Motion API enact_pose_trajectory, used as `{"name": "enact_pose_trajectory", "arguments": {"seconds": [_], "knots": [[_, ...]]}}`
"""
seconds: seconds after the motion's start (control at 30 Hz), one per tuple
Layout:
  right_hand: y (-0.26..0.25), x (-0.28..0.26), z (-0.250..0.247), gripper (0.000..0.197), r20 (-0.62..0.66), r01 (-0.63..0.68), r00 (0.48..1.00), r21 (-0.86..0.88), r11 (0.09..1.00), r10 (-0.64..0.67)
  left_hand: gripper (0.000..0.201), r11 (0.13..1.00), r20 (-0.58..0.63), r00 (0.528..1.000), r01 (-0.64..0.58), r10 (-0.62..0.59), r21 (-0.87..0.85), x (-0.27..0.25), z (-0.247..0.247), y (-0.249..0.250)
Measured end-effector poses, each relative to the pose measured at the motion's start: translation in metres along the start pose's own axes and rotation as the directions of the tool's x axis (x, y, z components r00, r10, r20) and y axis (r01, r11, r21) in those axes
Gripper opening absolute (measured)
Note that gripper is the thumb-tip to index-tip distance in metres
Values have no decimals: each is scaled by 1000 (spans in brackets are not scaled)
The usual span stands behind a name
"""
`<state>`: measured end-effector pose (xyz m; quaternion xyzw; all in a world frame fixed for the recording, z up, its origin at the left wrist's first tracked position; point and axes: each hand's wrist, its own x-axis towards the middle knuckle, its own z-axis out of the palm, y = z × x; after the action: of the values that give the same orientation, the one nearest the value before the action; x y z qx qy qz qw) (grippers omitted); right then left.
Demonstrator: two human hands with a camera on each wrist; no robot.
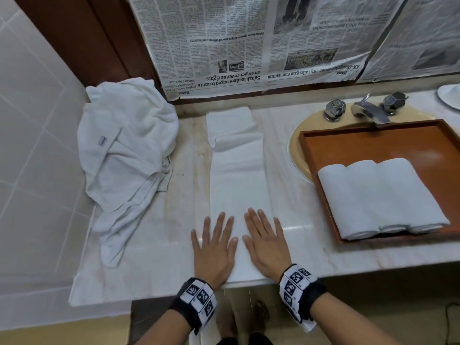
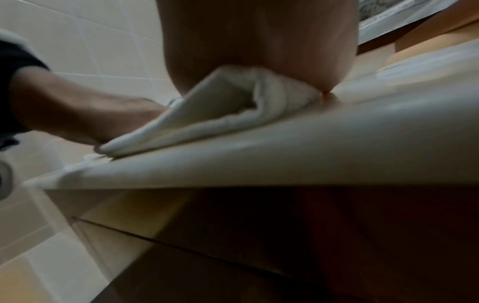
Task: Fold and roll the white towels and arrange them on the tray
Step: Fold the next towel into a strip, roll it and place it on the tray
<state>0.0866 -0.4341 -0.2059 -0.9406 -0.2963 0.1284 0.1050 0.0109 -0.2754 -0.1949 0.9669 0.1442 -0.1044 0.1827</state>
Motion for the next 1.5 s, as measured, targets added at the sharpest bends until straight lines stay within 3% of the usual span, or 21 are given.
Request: {"name": "enact_pose_trajectory", "arguments": {"seconds": [0.13,0.27,0.37,0.47,0.7,0.77,0.83,0.9,1.0,1.17,1.27,1.37,1.5], "knots": [[24,-5,-7,59,24,-15,1000,-10,1000,15,53,994,-18,995,103,-102,25,-4,-1,-20],[38,-17,-20,61,7,-170,985,69,983,170,57,982,-43,982,181,-183,-54,-16,-7,-24],[15,-23,-20,60,-63,-97,993,94,991,103,60,984,-64,989,127,-135,-128,-19,-3,-4],[-7,-27,-4,58,-17,-2,1000,36,999,2,57,997,-43,997,69,-71,-40,-22,8,7],[30,-41,-13,66,26,-142,989,-10,990,143,51,990,-25,991,132,-133,-42,-29,-7,-11],[33,-48,-22,73,-1,-167,986,23,986,167,52,993,-7,996,92,-93,-74,-32,-14,-20],[28,-58,-31,63,-85,-151,984,59,987,156,54,993,-30,999,13,-17,-121,-39,-22,-31],[20,-73,-36,42,-117,-71,989,133,989,87,60,978,-46,992,-127,121,-165,-47,-27,-39],[8,-93,-32,37,-66,71,996,161,984,-61,65,946,42,952,-297,304,-128,-56,-26,-40],[5,-100,-12,52,-48,116,992,34,993,-114,53,937,59,937,-347,344,43,-59,-12,-35],[7,-105,-15,40,-57,143,989,63,988,-139,36,921,-37,921,-388,389,18,-61,-5,-38],[16,-104,-30,12,-28,156,988,195,968,-153,33,932,-37,938,-346,344,-105,-63,-15,-35],[29,-81,-49,29,81,-18,997,364,931,-13,26,928,-34,991,-133,129,-348,-54,-25,-33]]}}
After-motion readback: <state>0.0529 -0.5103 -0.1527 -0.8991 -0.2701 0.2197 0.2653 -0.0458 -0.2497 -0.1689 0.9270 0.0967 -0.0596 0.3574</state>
